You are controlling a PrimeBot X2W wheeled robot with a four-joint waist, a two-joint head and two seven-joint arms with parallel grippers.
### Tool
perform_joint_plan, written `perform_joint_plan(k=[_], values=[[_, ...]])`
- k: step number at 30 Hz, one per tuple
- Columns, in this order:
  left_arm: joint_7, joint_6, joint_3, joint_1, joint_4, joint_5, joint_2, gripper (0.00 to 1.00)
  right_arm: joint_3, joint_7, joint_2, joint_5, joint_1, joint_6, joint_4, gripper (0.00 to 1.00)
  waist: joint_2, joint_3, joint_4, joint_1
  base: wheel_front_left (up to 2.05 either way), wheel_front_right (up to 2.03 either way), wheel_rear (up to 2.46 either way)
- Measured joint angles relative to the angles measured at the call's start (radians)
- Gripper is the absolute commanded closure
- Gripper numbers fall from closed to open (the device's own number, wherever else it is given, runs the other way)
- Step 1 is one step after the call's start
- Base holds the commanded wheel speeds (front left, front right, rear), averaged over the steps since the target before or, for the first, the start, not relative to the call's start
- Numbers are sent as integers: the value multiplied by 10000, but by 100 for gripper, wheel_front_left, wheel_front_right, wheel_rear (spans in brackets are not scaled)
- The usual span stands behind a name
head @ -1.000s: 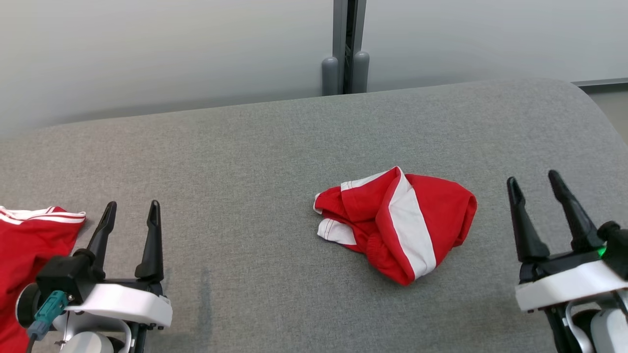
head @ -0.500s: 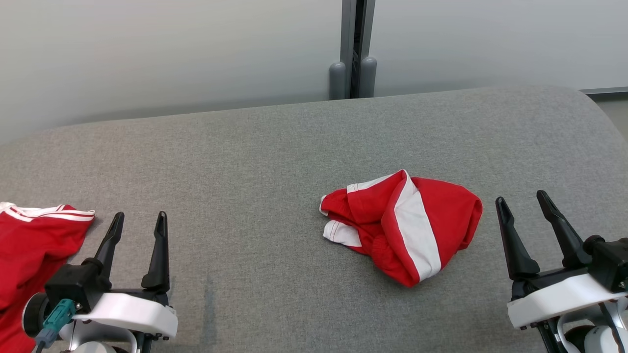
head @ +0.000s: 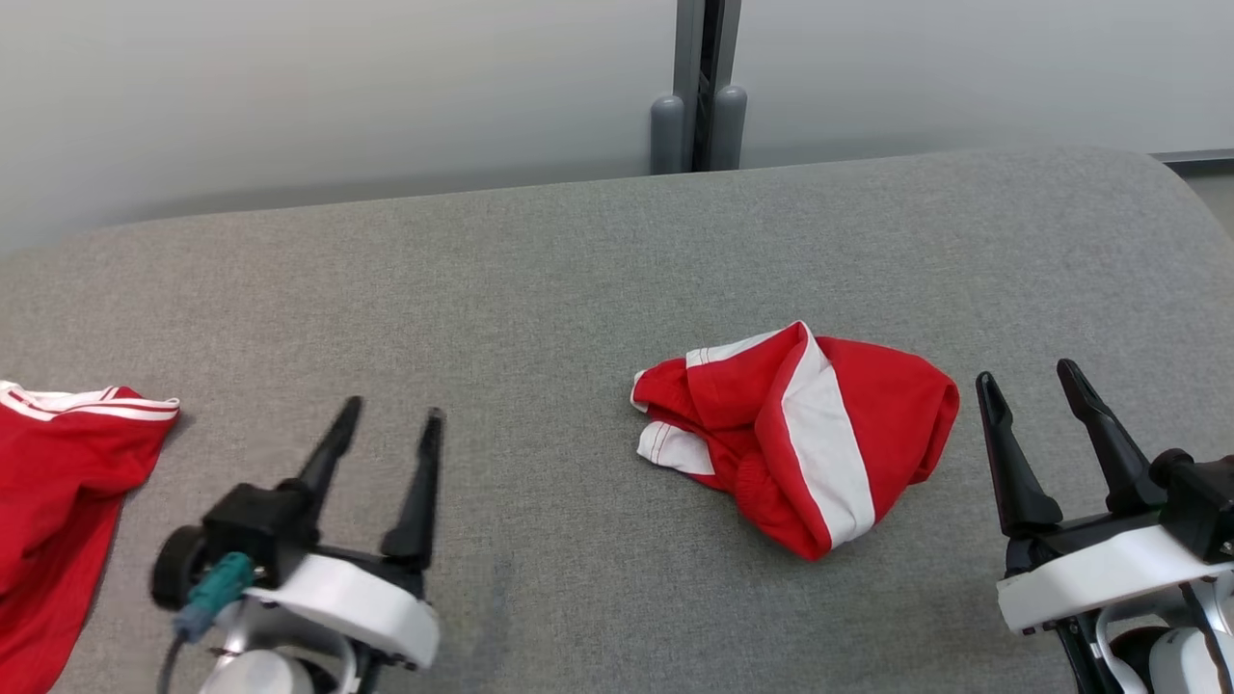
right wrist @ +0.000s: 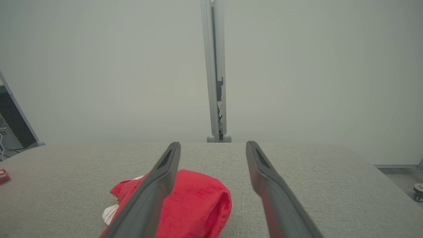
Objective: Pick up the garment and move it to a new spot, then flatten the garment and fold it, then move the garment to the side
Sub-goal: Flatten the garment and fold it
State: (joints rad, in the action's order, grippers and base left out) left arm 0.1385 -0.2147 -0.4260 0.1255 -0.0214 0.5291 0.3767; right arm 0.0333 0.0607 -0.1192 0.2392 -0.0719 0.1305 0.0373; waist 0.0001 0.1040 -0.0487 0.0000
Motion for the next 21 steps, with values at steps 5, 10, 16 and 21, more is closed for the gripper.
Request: perform_joint_plan(k=[5,10,16,21], values=[[-1058,932,-1530,593,84,-84,-589,0,82,0,10,-4,-118,0,6,0,-1,201,-135,0,0,0,0],[-1862,1737,-2665,1104,734,-67,-1166,0,224,13,21,15,-294,0,-31,0,0,460,-429,0,0,0,0],[-2224,2265,-3112,1782,1825,48,-1687,0,420,138,92,121,-631,2,-169,0,-1,829,-957,0,0,0,0],[-2408,2594,-3200,2371,2596,211,-1904,0,499,305,159,190,-740,0,-364,0,0,1124,-1491,0,0,0,0]])
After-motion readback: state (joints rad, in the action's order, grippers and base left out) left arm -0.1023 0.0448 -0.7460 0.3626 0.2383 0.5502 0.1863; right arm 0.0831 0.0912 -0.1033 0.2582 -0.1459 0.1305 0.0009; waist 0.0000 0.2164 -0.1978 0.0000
